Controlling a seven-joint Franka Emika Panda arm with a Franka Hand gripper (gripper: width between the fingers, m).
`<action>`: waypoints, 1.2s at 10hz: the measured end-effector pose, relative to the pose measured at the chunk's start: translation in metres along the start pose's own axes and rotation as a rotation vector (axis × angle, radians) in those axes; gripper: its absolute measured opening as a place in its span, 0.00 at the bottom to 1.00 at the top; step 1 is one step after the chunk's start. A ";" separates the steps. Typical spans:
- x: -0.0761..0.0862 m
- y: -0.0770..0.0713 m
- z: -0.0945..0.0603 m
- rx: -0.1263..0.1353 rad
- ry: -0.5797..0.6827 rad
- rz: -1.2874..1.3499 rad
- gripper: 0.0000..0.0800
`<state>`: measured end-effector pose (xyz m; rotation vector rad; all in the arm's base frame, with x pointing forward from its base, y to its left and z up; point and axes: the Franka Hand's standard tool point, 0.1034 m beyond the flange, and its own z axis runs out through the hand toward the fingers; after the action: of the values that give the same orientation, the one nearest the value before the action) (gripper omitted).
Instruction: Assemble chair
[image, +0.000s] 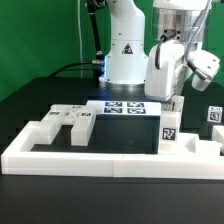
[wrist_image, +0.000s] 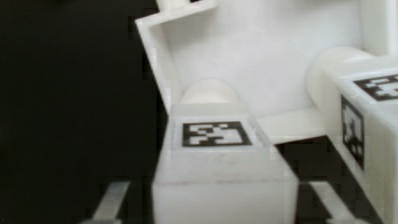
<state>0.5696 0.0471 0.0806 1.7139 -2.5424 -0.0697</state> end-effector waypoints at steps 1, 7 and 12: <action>-0.001 0.001 0.000 0.000 0.000 -0.047 0.45; -0.007 0.003 -0.002 0.007 0.000 -0.513 0.81; -0.004 0.001 -0.001 0.006 0.002 -0.901 0.81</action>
Offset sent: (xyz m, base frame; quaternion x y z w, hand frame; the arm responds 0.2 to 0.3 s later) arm -0.0075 0.0017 0.0076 0.0124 0.0158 -0.1949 0.9806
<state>0.5698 0.0512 0.0820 2.6735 -1.5568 -0.1043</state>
